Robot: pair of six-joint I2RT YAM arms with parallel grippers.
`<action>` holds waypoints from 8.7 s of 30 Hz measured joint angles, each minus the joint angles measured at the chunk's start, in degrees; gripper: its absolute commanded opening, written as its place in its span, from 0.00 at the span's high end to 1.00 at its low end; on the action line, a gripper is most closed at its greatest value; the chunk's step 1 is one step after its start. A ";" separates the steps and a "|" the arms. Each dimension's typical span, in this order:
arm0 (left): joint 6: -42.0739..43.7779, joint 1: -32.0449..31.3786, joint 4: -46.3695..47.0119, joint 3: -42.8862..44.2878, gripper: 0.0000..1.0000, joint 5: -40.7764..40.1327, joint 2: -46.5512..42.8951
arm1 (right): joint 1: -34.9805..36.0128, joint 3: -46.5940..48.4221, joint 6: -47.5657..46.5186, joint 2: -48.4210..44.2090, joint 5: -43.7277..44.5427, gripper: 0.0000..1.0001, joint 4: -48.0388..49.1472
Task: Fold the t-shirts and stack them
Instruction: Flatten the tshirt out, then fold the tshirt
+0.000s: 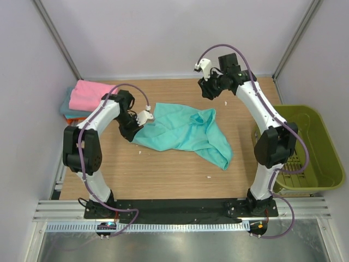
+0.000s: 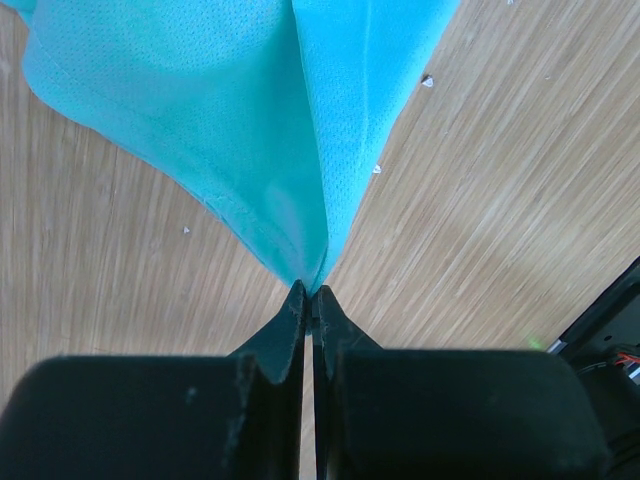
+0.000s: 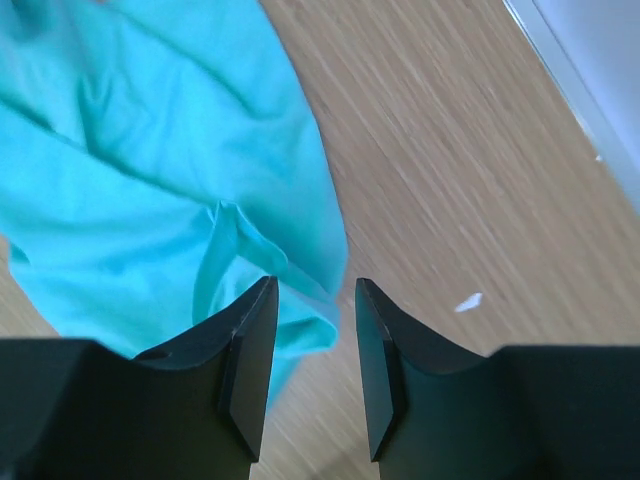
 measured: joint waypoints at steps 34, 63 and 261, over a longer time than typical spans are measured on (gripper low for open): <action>-4.90 0.00 2.49 -0.63 1.00 -2.21 2.34 | 1.20 24.68 -49.37 22.86 -11.74 0.60 -37.07; -5.90 0.00 2.97 -0.63 1.00 -3.04 3.28 | 1.20 24.70 -47.80 24.20 -10.14 0.79 -37.22; -24.28 5.92 28.68 -7.10 0.35 -15.41 -0.57 | -12.59 -35.91 9.42 -16.68 -8.74 0.64 10.95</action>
